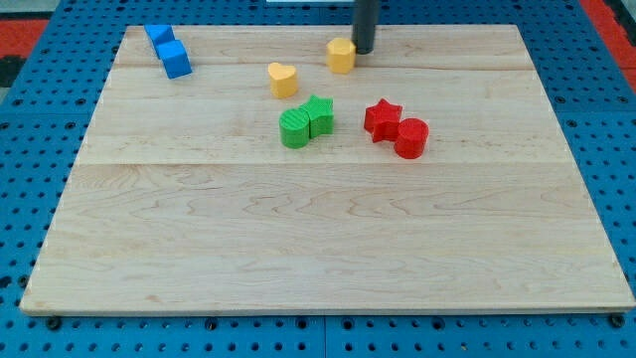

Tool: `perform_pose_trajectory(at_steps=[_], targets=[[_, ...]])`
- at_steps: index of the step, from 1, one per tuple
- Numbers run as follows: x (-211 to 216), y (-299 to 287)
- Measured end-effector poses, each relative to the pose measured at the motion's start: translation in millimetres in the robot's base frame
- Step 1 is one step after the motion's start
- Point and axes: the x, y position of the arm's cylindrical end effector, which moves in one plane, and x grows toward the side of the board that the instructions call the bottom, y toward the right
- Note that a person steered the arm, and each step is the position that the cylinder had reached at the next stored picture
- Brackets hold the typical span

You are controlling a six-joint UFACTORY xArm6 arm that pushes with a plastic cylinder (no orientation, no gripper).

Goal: Separate the yellow heart from the yellow hexagon

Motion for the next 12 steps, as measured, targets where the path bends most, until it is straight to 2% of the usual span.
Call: perform_pose_trajectory(at_steps=[1,2,3,6,7,8,10,11,12], targets=[[0,6],[11,-37],[28,-64],[86,-83],[97,-115],[96,-148],[89,-175],[59,-158],[107,-199]])
